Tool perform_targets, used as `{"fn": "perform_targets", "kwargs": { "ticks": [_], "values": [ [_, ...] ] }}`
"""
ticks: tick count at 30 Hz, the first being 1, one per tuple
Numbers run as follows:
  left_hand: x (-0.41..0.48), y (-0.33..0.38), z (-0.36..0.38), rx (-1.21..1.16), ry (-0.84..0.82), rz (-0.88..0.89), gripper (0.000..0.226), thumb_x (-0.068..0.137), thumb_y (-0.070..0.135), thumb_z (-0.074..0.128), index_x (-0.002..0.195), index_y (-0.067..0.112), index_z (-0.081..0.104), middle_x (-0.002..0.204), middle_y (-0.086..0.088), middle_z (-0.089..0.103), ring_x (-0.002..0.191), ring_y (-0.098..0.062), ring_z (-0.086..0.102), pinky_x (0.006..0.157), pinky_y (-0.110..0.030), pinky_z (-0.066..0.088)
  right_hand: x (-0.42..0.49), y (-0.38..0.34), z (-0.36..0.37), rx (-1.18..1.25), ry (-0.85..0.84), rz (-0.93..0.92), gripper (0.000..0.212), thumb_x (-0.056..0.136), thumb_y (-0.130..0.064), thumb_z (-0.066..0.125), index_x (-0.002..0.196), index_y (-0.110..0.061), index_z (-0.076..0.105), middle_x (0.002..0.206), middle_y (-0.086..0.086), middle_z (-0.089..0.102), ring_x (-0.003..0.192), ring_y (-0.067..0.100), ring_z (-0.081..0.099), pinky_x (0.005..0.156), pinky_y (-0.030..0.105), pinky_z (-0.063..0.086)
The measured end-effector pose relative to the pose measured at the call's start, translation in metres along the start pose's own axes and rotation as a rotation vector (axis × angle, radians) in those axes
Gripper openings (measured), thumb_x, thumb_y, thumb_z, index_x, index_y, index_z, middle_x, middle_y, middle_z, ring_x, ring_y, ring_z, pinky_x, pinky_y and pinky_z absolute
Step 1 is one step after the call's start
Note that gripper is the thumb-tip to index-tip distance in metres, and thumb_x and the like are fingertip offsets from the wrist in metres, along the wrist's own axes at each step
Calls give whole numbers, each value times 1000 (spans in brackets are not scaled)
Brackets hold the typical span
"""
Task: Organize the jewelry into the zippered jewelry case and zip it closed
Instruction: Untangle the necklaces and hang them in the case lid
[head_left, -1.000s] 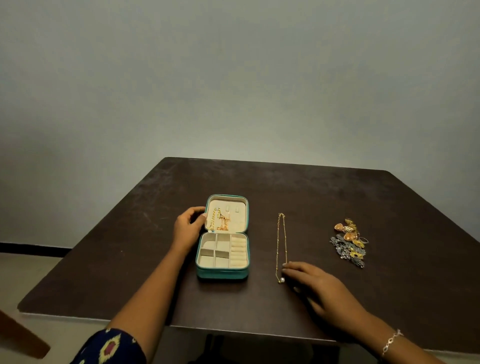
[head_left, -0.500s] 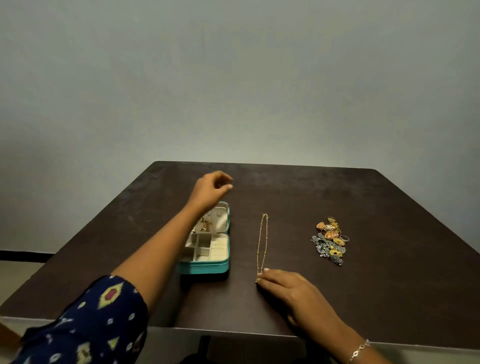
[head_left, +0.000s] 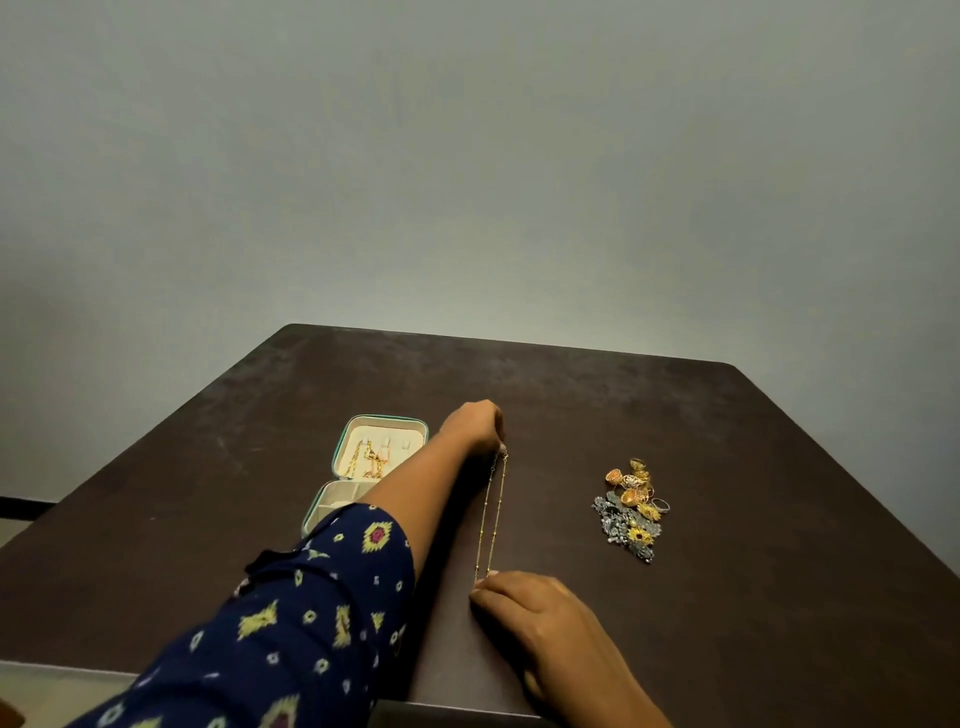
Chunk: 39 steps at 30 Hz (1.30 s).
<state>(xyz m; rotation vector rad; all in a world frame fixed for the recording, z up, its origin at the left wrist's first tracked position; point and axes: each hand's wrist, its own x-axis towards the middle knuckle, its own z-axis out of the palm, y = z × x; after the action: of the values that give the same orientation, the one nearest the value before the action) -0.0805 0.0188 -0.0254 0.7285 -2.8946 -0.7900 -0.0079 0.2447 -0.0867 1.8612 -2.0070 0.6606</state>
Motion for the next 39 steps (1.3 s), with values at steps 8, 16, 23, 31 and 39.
{"fn": "perform_targets", "kwargs": {
  "ticks": [8,16,23,31,39],
  "values": [
    [7,2,9,24,21,-1,23,85,9,56,66,21,54,77,4,63,84,-18,60,73,-28,42,0,2,0,19,21,11,43,67,-16,44,108,-26,55,107,-12,63,98,2,53,80,12,42],
    [4,2,10,-20,20,-52,18,87,14,47,96,7,61,106,-14,64,98,-31,59,87,-37,46,-3,2,-1,-8,-20,6,32,71,-17,47,100,-23,58,101,-10,64,92,6,57,77,15,42],
    [-16,7,-7,-482,-54,-66,27,87,-6,41,67,9,50,68,-9,59,61,-18,55,56,-28,48,-5,1,-2,-9,-60,26,20,72,-14,65,88,-21,56,90,-7,59,78,11,56,64,19,44],
    [-41,12,-24,-714,-102,-82,34,89,-12,30,67,10,46,61,-8,48,52,-16,50,49,-23,44,-5,-6,-10,-26,-97,13,10,81,-22,59,90,-23,54,86,-7,54,76,9,48,64,17,39],
    [-69,19,-37,-895,-91,-107,34,91,-10,31,67,8,48,63,-9,52,47,-13,45,52,-25,43,0,-4,-25,277,-123,209,21,82,-20,41,96,-23,56,87,-5,49,77,7,48,68,9,32]
  ]
}}
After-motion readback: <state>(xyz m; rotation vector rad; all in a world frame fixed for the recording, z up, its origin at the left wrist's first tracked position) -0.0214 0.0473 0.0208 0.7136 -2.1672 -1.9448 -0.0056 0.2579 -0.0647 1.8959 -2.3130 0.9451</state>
